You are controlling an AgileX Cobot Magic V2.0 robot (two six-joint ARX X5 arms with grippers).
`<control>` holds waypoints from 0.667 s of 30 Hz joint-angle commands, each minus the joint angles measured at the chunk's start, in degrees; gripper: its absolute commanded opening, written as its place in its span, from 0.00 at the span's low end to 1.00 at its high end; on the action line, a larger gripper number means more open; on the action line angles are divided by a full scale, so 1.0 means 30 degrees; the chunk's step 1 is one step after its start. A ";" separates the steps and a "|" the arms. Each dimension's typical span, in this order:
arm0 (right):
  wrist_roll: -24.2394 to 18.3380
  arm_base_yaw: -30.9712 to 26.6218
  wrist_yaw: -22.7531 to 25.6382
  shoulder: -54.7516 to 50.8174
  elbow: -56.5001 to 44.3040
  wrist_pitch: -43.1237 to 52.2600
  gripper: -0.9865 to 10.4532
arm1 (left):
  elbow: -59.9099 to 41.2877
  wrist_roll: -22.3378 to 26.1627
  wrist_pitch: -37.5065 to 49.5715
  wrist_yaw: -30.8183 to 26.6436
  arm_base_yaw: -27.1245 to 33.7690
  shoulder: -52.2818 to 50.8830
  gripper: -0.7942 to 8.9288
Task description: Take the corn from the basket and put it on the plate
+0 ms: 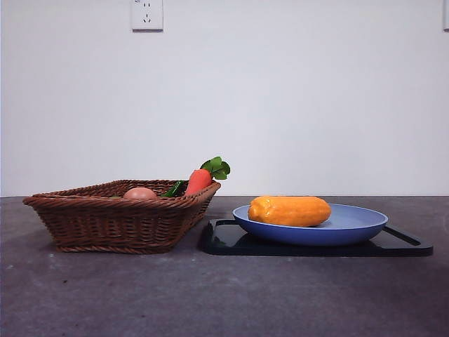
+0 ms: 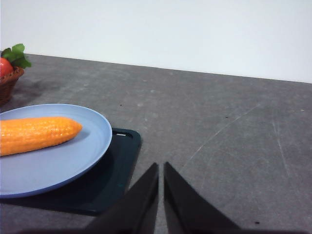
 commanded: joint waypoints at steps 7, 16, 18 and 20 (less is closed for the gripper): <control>0.0117 0.0000 0.0051 -0.1311 -0.0124 -0.2805 0.09 | -0.0386 -0.0044 -0.0488 0.0000 0.0029 -0.0015 0.09; 0.0240 0.0015 0.0000 -0.1311 -0.0124 -0.2557 0.09 | -0.0386 -0.0044 -0.0488 0.0000 0.0029 -0.0015 0.09; 0.0240 0.0015 0.0000 -0.1311 -0.0124 -0.2572 0.09 | -0.0386 -0.0044 -0.0488 0.0000 0.0029 -0.0007 0.09; 0.0240 0.0015 0.0000 -0.1311 -0.0124 -0.2565 0.09 | -0.0386 -0.0036 -0.0495 0.0000 0.0029 -0.0007 0.09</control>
